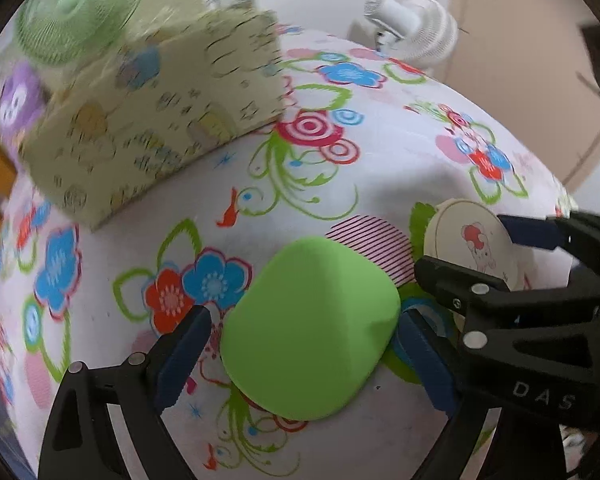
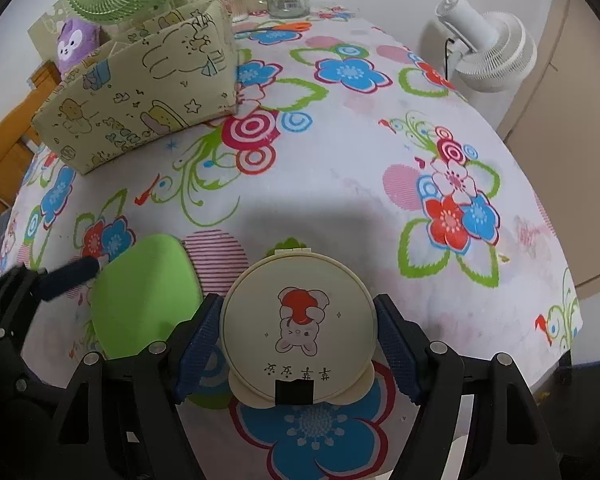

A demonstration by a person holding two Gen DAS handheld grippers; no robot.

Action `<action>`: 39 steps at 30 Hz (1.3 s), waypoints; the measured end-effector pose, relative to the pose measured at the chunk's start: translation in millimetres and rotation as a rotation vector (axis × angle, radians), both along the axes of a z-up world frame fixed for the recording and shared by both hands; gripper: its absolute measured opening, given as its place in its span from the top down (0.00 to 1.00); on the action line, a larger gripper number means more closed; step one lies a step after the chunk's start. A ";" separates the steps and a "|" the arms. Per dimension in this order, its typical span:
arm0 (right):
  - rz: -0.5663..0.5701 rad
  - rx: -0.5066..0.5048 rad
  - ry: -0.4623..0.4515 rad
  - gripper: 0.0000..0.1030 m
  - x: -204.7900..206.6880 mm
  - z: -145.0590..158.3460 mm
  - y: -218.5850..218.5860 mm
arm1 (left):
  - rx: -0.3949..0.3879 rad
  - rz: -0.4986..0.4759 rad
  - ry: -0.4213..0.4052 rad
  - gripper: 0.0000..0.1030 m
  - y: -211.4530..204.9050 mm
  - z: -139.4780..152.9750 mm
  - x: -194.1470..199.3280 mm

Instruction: Organize rigid objects

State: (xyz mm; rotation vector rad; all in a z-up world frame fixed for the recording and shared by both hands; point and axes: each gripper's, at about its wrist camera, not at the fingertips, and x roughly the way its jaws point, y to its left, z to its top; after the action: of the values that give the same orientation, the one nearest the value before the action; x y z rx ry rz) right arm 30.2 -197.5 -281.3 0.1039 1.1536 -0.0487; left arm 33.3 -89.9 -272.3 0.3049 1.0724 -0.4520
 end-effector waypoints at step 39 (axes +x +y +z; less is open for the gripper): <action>-0.094 0.011 -0.057 0.25 5.9 28.4 40.8 | -0.040 -0.086 -0.043 0.19 40.4 29.9 15.3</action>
State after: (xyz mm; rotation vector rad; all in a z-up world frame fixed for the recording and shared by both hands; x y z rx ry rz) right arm 36.1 -156.7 -252.8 0.1684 1.0921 -0.1223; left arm 48.6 -49.6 -242.4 0.3249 1.0102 -0.5414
